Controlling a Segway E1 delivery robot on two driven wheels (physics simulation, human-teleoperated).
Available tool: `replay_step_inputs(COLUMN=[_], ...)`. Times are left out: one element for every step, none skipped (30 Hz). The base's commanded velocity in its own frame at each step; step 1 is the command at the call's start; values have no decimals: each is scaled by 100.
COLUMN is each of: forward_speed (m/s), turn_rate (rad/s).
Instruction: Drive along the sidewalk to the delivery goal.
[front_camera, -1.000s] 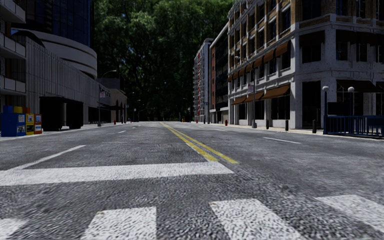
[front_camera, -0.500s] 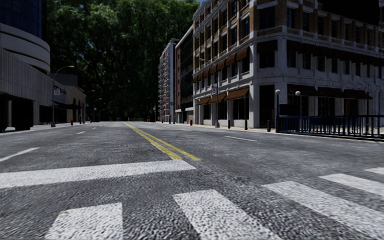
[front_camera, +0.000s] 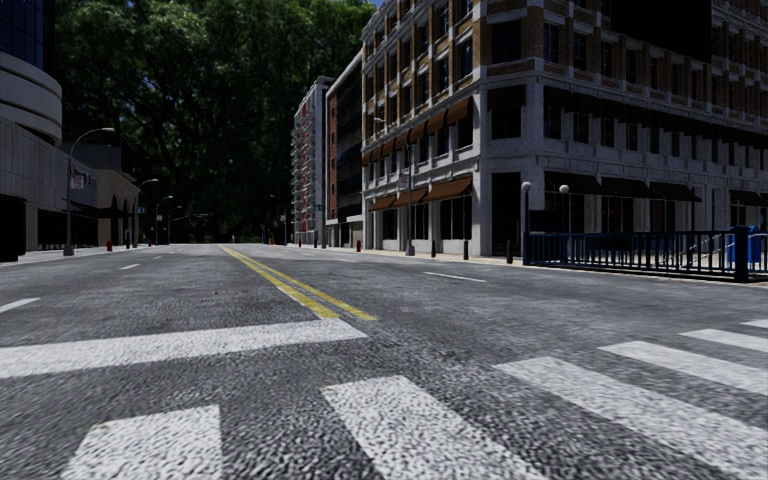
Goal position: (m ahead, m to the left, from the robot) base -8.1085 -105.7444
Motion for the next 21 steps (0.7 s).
replay_step_inputs(forward_speed=[0,0,0,39,78,78,90,92,93,93,93,93,93,93,93,93,93,93,93,93,93], turn_rate=[0,0,-5,-37,-55,-55,-61,-62,-62,-62,-63,-63,-63,-63,-63,-63,-63,-63,-63,-63,-63])
